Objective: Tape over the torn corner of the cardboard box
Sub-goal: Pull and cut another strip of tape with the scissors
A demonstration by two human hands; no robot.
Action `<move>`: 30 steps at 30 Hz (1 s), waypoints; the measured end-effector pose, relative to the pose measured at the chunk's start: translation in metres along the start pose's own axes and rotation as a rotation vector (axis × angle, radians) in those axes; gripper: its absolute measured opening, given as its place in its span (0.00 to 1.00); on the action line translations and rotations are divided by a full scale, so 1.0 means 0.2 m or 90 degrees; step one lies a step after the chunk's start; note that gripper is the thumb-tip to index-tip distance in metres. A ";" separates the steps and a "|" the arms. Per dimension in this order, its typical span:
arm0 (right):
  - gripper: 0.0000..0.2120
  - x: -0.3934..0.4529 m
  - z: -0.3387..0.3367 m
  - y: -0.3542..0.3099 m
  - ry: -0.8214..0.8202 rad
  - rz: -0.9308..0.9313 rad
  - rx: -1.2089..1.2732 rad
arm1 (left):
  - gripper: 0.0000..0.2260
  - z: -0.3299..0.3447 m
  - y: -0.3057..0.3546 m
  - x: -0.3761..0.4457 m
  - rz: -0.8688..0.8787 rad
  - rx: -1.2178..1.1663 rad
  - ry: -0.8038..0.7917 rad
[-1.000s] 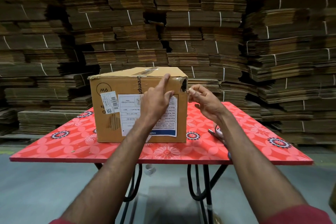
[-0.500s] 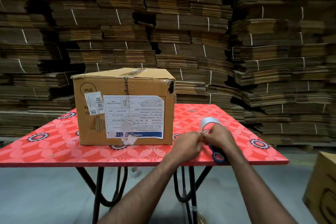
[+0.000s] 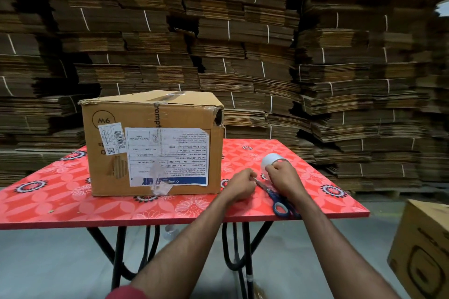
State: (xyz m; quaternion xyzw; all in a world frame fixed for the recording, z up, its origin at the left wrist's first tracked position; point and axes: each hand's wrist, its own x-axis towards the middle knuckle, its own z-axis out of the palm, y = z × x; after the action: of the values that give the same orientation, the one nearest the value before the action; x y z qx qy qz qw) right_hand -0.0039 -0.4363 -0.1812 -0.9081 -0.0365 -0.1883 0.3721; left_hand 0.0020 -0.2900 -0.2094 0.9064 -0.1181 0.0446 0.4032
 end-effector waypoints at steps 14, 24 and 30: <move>0.17 0.07 -0.07 0.04 0.028 0.013 0.212 | 0.14 0.05 0.08 0.14 -0.042 -0.297 -0.047; 0.18 0.08 -0.01 0.05 0.105 0.024 0.280 | 0.08 0.07 0.08 0.20 -0.043 -0.177 -0.040; 0.21 0.07 0.05 0.06 0.173 0.032 0.372 | 0.06 0.05 0.05 0.23 -0.044 -0.214 -0.100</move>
State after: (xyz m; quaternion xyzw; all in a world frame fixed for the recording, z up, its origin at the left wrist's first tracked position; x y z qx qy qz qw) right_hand 0.0143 -0.4397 -0.1899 -0.7299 -0.0166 -0.2800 0.6234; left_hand 0.0430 -0.3120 -0.1997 0.8306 -0.1237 -0.0609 0.5396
